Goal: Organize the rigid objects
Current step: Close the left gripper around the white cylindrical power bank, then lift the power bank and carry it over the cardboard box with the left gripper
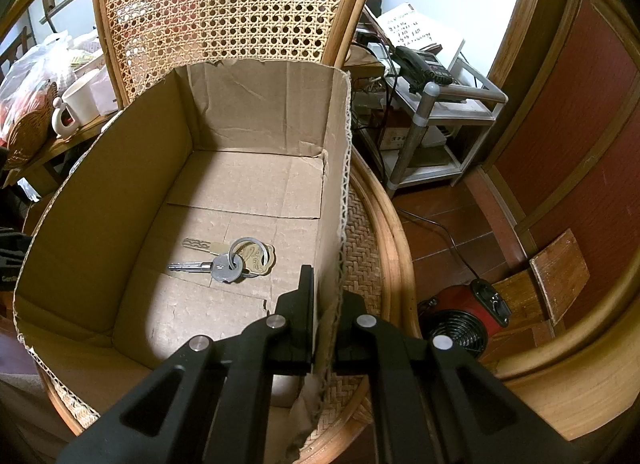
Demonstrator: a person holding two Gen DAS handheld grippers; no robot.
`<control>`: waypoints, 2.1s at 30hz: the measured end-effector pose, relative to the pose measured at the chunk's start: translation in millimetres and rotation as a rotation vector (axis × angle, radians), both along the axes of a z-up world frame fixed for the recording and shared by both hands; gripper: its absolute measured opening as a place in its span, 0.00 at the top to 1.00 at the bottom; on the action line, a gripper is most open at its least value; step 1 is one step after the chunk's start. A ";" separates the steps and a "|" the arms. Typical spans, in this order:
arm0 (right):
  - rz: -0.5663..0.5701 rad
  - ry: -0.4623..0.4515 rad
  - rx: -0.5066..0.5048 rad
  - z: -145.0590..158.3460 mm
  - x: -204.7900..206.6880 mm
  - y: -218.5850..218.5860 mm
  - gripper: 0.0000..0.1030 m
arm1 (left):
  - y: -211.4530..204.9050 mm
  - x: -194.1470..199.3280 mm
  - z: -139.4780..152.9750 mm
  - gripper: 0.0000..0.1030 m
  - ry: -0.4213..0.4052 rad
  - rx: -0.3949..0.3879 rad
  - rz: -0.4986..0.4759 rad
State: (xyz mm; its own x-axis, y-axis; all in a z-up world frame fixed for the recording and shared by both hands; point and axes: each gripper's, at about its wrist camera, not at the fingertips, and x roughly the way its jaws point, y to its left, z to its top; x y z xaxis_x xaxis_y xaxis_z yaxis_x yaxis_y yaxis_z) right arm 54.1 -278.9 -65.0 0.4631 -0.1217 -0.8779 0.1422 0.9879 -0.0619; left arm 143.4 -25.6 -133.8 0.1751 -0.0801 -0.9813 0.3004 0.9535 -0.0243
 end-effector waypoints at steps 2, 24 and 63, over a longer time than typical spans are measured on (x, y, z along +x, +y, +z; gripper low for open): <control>0.000 0.000 0.001 0.0 0.0 0.0 0.93 | 1.5 -0.4 1.3 0.63 -0.009 0.004 -0.001; 0.000 0.001 0.000 -0.4 -0.2 0.2 0.93 | 34.8 -0.8 15.4 0.75 -0.089 -0.061 0.099; -0.014 -0.010 -0.013 1.5 -4.1 -0.8 0.93 | -21.5 -55.4 134.3 0.75 -0.573 -0.233 0.067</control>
